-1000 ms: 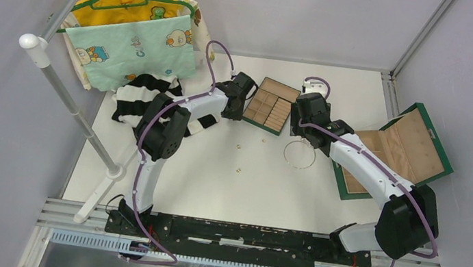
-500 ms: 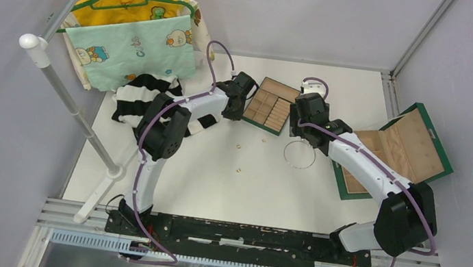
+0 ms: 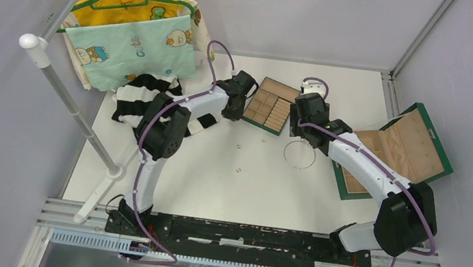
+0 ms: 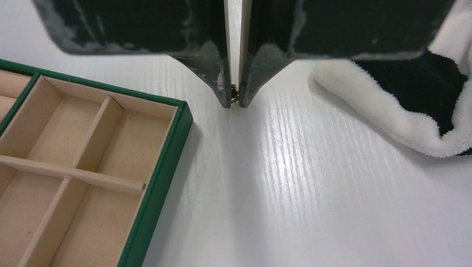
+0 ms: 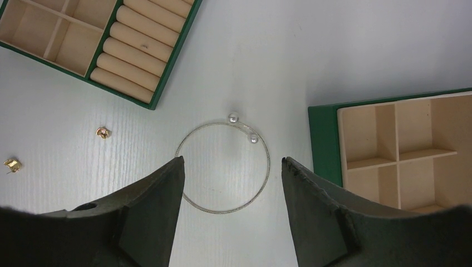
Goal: Organize the mixed jewelry
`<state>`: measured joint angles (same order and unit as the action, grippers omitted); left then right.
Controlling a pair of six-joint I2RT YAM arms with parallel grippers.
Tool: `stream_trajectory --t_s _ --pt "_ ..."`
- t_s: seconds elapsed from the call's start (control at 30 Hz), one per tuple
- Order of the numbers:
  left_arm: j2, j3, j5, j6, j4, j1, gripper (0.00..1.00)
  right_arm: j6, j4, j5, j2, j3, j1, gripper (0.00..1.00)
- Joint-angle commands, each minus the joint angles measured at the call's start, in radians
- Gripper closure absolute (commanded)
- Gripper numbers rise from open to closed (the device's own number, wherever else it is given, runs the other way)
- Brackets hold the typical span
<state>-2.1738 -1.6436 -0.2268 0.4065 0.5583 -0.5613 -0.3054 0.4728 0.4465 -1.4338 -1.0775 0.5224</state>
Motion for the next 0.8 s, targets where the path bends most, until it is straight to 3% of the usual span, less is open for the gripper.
stream_trajectory --t_s 0.0,0.37,0.53,0.77 --pt "0.017 -0.073 0.084 -0.049 0.064 0.029 0.86 0.011 -0.021 0.032 0.027 -0.036 -0.003 0.3" --pt "0.111 -0.064 0.499 0.014 0.099 0.212 0.86 0.004 -0.026 0.04 0.051 0.0 -0.003 0.3" --pt "0.127 -0.048 0.483 0.007 0.1 0.215 0.79 0.002 -0.032 0.034 0.058 0.009 -0.003 0.3" --pt "0.107 -0.075 0.28 -0.049 0.13 0.109 0.64 0.0 -0.034 0.028 0.063 0.015 -0.003 0.3"
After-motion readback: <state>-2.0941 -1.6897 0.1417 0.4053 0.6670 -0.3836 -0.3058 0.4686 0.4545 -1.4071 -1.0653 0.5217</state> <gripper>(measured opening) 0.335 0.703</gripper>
